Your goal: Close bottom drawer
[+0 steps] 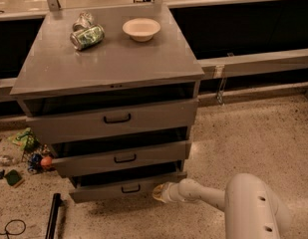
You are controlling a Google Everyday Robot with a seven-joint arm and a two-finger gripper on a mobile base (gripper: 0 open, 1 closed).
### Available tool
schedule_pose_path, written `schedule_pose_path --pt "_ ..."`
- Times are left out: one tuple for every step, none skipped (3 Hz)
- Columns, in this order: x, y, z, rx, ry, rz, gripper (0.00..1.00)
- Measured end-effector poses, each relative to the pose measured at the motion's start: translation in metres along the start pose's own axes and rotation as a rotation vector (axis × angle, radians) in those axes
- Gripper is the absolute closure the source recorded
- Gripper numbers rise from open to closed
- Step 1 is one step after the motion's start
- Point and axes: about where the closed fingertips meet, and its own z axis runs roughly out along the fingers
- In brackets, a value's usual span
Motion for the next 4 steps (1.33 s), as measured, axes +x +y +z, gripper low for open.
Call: schedule_pose_path --pt "0.01 -0.029 0.0 0.033 0.02 -0.026 1.0" --pt "0.018 -0.052 0.001 0.058 0.031 -0.047 1.0" --pt "0.022 -0.064 0.0 0.073 0.034 -0.057 1.0" --pt "0.02 -0.044 -0.029 0.016 -0.014 -0.047 1.0"
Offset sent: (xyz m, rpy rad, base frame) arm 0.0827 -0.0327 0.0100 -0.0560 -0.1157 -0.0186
